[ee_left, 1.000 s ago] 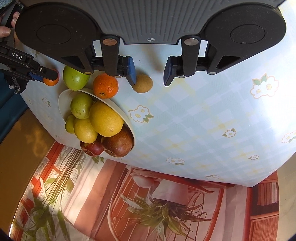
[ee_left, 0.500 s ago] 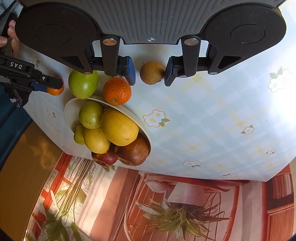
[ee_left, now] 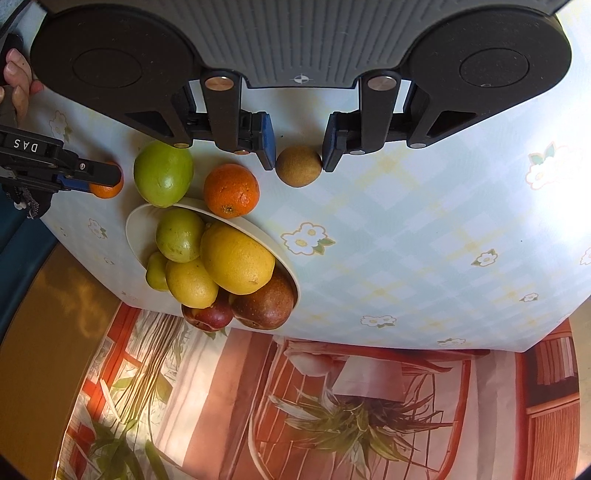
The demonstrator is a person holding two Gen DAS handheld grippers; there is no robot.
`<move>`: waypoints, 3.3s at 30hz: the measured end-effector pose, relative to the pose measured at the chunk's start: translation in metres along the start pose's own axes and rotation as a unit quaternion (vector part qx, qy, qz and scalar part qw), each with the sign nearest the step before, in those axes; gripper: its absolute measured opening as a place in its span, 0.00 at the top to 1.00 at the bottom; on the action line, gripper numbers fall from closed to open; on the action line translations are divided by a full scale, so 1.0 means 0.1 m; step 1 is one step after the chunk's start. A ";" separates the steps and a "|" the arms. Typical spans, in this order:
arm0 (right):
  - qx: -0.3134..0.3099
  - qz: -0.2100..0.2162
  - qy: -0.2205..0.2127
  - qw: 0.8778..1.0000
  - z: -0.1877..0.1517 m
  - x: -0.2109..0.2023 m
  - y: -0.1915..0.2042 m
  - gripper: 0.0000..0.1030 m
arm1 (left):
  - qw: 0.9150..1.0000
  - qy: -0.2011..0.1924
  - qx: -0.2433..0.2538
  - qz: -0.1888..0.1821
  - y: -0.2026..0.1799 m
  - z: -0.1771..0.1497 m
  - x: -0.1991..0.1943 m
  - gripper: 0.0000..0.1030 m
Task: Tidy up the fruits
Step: 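Close the left gripper on the small brown fruit while the right gripper holds the tangerine, then carry the brown fruit and tangerine onto the plate while opening both grippers, then close the right gripper on the green grapefruit while the left gripper grasps another tangerine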
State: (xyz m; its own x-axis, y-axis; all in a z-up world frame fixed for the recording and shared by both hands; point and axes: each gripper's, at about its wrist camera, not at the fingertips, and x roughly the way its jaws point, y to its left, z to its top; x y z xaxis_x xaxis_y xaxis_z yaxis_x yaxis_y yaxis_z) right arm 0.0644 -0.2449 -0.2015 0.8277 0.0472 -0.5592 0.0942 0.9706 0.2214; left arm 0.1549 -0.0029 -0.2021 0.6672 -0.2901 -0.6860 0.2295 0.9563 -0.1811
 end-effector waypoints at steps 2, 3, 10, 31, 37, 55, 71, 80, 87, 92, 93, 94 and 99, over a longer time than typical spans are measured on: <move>0.000 0.001 -0.001 1.000 0.00 0.00 0.00 0.72 | 1.000 0.000 -0.003 -0.002 0.00 -0.01 -0.01 0.72; 0.000 0.001 -0.001 1.000 0.00 0.00 0.00 0.72 | 1.000 -0.001 -0.004 -0.002 0.00 -0.01 -0.02 0.72; 0.002 0.003 -0.009 1.000 0.00 -0.03 -0.01 0.72 | 1.000 -0.023 0.008 -0.009 -0.09 0.04 -0.14 0.72; 0.003 0.006 -0.045 0.999 0.18 -0.05 -0.05 0.72 | 0.993 -0.053 0.104 -0.025 -0.61 0.53 -0.10 0.72; -0.004 0.005 -0.060 0.998 0.46 0.16 -0.09 0.72 | 0.992 -0.050 0.116 -0.028 -0.73 0.66 0.05 0.72; 0.002 -0.022 -0.015 1.000 0.63 0.61 -0.20 0.72 | 0.989 -0.018 0.143 -0.014 -0.89 0.87 0.53 0.72; 0.024 -0.019 -0.047 0.998 0.50 0.44 -0.23 0.71 | 0.989 -0.021 0.148 0.000 -0.85 0.89 0.48 0.72; 0.029 -0.013 -0.056 0.998 0.42 0.20 -0.12 0.68 | 0.993 -0.023 0.117 0.021 -0.50 0.76 0.18 0.72; 0.010 0.007 -0.043 0.999 0.31 0.08 0.14 0.67 | 0.997 -0.022 0.076 0.024 -0.21 0.63 -0.02 0.72; -0.022 0.030 -0.040 0.999 0.26 0.03 0.40 0.61 | 0.997 -0.025 0.067 0.021 -0.14 0.54 -0.11 0.72; -0.026 0.033 -0.038 0.998 0.25 0.03 0.43 0.60 | 0.997 -0.026 0.066 0.019 -0.14 0.53 -0.12 0.72; -0.031 0.037 -0.036 0.998 0.24 0.03 0.47 0.60 | 0.997 -0.026 0.066 0.018 -0.13 0.52 -0.13 0.71; -0.061 0.041 -0.018 0.997 0.23 0.09 0.63 0.59 | 0.997 -0.027 0.066 0.014 -0.09 0.47 -0.18 0.71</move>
State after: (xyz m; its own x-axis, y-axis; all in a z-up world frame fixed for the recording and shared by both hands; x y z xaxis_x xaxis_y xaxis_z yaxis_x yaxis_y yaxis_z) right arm 0.0900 -0.1884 -0.1743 0.8490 0.1220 -0.5141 -0.0409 0.9852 0.1663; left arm 0.1745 -0.0077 -0.1554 0.7119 -0.2677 -0.6493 0.2991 0.9520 -0.0646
